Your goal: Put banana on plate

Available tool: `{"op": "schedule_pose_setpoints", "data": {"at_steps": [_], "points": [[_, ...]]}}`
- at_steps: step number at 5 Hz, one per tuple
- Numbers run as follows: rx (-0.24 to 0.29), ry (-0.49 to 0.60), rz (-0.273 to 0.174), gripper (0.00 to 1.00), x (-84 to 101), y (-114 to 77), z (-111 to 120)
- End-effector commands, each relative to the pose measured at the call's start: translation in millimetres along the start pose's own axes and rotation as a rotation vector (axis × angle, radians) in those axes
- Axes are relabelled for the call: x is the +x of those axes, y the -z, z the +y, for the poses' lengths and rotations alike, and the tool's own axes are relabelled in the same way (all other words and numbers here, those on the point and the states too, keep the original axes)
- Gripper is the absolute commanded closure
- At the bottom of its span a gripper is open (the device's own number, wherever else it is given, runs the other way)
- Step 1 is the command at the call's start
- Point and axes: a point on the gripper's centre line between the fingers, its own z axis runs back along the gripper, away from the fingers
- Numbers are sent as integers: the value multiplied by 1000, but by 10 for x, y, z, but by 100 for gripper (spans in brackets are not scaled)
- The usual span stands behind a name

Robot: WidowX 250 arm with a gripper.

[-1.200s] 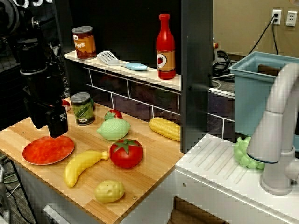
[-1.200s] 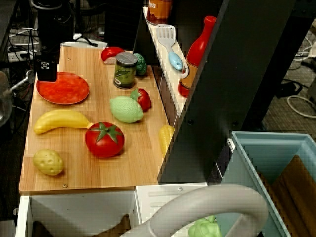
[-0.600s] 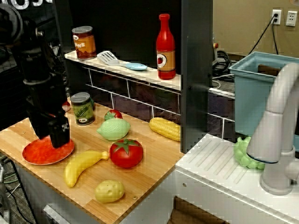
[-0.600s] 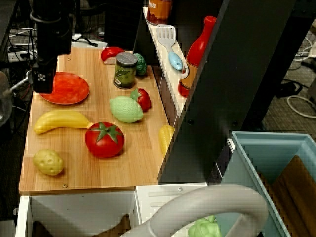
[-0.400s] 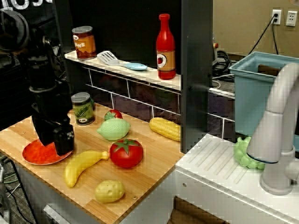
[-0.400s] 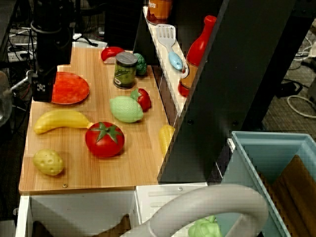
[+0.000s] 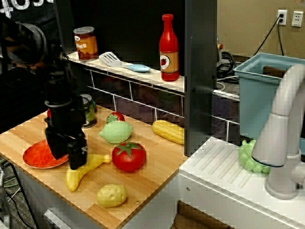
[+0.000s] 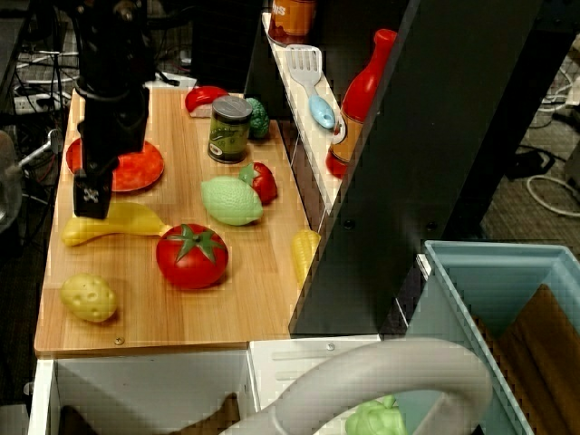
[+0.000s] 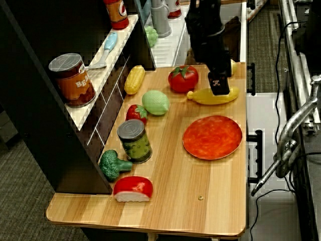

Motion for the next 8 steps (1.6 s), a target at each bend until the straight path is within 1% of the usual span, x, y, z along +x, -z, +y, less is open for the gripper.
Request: {"op": "schedule_pose_setpoints", "data": {"at_steps": [1, 3, 4, 6, 7, 8], "points": [[10, -40, -16, 0, 118, 7, 52], [20, -62, -20, 0, 123, 87, 103], [11, -74, -56, 100, 75, 92, 100], [0, -69, -78, 100, -47, 27, 119], [-7, -68, -70, 100, -88, -35, 162], [-36, -72, -59, 100, -91, -226, 225]]}}
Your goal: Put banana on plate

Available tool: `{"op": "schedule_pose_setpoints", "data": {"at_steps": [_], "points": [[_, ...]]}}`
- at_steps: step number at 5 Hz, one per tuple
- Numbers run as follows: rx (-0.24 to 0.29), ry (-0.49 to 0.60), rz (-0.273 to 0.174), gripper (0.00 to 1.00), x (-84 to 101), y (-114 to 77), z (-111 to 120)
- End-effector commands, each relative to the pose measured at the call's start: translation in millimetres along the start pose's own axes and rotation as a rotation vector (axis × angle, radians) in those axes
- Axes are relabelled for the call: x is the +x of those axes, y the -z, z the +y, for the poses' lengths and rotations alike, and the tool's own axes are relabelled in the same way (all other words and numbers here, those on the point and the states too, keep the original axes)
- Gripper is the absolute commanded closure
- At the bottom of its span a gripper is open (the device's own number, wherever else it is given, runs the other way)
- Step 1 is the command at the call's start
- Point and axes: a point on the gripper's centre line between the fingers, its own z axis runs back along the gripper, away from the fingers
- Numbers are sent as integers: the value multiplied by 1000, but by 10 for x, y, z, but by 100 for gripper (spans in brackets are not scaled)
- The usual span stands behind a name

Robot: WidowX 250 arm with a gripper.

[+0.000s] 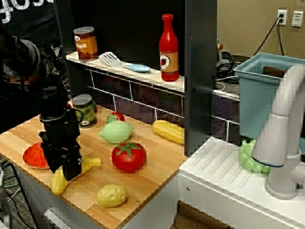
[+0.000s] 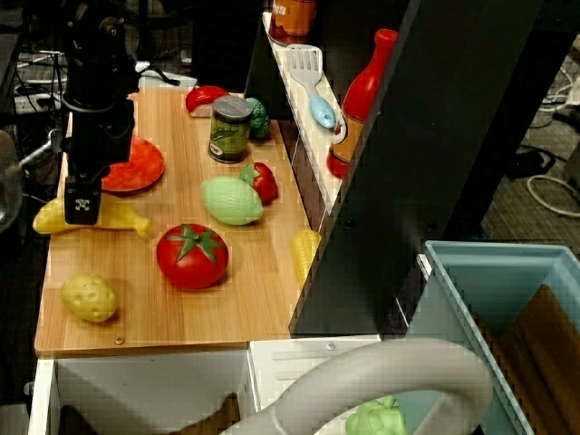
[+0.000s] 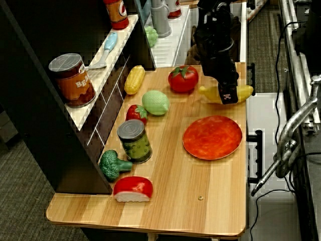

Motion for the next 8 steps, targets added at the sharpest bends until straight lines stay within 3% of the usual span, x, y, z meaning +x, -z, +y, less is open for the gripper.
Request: {"op": "schedule_pose_setpoints", "data": {"at_steps": [1, 5, 8], "points": [[8, 4, -36, 100, 77, -538, 177], [13, -17, 29, 100, 214, -517, 394], [28, -70, 33, 100, 196, -534, 767]]}}
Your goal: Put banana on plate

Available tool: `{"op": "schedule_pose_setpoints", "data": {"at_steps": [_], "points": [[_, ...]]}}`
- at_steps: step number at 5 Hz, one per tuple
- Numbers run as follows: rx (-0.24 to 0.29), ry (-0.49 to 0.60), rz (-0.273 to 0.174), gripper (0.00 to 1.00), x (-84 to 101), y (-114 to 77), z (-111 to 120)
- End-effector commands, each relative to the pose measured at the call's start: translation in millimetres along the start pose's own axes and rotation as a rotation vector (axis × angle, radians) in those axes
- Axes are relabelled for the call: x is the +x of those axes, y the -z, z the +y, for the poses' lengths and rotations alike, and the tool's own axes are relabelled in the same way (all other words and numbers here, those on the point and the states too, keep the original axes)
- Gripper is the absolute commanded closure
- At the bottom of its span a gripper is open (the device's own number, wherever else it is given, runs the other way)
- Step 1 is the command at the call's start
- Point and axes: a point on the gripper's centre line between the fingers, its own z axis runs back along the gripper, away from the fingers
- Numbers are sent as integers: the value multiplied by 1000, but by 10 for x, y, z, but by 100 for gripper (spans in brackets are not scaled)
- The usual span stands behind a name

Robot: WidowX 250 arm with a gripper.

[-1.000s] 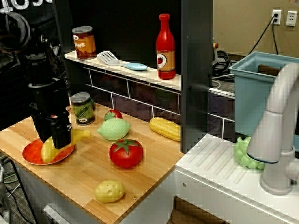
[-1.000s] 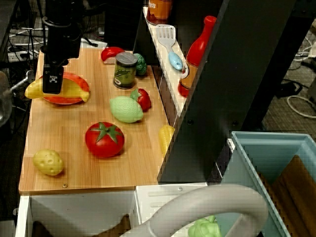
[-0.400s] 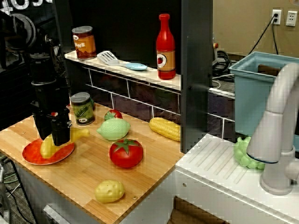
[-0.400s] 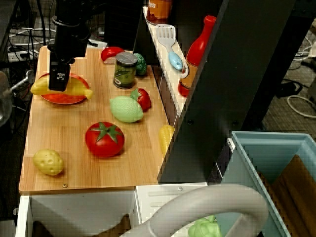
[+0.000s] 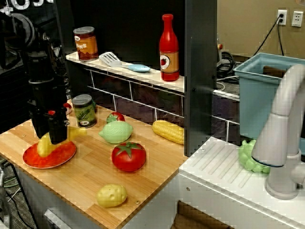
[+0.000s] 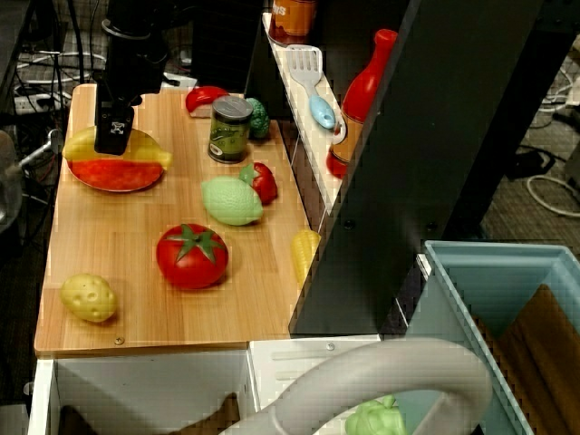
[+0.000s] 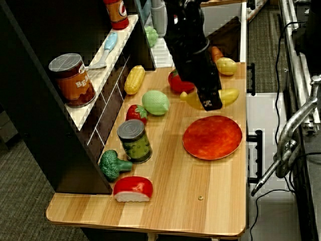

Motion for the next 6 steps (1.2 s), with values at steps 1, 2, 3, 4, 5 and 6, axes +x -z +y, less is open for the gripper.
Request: {"op": "schedule_pose_setpoints", "data": {"at_steps": [1, 2, 3, 4, 5, 6], "points": [[42, -51, -39, 100, -9, -121, 313], [45, -68, -40, 100, -1, -95, 379], [41, -79, -44, 100, -4, -27, 364], [50, -82, -48, 100, 29, 47, 341], [49, -94, -48, 100, 64, 74, 337], [56, -96, -47, 100, 78, 112, 321]]}}
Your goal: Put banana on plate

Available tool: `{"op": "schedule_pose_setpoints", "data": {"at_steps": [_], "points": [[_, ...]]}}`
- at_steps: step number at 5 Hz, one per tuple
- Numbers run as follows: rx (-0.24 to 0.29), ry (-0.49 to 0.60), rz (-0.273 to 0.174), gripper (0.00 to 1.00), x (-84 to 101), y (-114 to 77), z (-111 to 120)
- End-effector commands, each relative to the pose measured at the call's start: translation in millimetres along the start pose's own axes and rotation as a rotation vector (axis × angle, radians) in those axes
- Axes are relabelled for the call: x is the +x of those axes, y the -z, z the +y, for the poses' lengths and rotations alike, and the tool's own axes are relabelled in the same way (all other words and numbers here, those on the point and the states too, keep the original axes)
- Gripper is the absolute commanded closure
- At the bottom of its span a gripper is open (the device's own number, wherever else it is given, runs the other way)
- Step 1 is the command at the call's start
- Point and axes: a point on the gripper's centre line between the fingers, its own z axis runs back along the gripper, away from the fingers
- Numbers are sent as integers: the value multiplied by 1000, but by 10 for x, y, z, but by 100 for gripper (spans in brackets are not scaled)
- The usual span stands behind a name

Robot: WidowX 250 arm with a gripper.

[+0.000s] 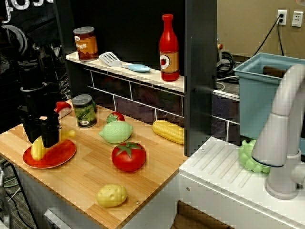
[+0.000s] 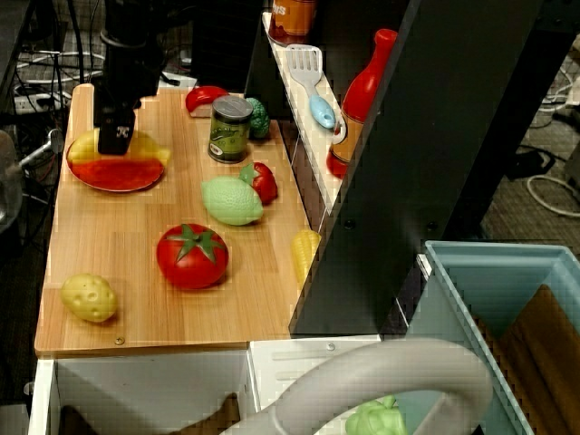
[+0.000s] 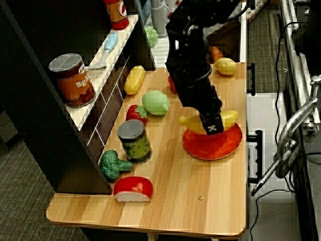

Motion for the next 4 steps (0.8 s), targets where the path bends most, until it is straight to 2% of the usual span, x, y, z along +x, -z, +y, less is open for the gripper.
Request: {"op": "schedule_pose_setpoints", "data": {"at_steps": [1, 4], "points": [[42, -1, -10, 3, 50, -64, 16], [47, 4, -4, 0, 54, -63, 16]]}}
